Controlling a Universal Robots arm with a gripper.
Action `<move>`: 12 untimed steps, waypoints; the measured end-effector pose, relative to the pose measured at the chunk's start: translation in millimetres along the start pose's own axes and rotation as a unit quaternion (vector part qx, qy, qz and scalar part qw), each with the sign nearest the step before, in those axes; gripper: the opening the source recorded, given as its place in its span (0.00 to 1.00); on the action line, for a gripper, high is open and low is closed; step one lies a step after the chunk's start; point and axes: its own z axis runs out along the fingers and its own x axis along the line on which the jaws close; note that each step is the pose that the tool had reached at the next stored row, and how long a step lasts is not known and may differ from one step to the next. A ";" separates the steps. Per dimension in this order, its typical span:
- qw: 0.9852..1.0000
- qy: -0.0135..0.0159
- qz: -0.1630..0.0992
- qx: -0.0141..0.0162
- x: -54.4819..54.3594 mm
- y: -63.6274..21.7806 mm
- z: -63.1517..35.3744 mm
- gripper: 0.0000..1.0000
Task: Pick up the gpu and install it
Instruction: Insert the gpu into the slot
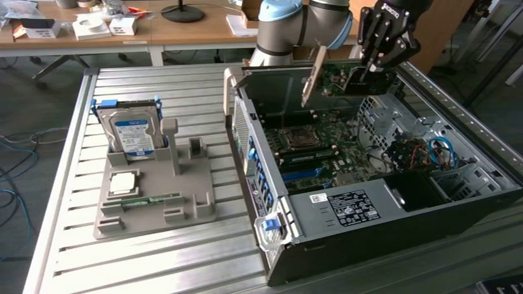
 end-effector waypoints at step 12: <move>1.000 0.000 -0.008 0.001 0.7 6.4 7.5 0.26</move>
